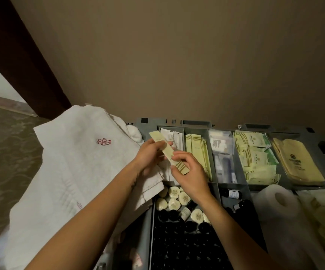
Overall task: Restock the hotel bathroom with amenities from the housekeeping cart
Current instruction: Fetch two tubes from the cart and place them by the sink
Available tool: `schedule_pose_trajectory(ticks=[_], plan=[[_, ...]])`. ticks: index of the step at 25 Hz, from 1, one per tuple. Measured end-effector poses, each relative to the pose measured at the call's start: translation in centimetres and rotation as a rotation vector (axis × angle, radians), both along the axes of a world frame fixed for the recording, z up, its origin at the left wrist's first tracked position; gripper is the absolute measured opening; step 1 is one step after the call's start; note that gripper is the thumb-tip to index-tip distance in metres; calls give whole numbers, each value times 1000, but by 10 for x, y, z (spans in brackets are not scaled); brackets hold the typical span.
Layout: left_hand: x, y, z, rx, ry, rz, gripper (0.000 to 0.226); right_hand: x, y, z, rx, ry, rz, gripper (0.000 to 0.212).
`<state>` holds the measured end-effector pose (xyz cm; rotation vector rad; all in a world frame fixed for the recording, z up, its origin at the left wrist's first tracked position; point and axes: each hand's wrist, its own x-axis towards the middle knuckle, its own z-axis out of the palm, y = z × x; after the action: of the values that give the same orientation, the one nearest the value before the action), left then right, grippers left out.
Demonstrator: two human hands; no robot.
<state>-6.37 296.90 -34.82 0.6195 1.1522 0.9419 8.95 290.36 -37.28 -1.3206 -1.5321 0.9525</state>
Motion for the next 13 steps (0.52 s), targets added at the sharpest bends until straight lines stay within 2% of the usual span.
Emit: schedule_pose_trajectory(ticks=[2, 4, 7, 13], plan=[[-4, -4, -5, 2, -93, 97, 30, -4, 0, -3, -50, 69, -92, 16], [-8, -6, -5, 15, -183, 153, 34, -2, 6, -9, -194, 73, -189, 18], [-12, -9, 0, 12, -256, 155, 33, 1, 18, -25, -316, -148, -131, 26], [-13, -9, 0, -13, -327, 177, 24, -14, 39, -26, -358, -503, -90, 51]])
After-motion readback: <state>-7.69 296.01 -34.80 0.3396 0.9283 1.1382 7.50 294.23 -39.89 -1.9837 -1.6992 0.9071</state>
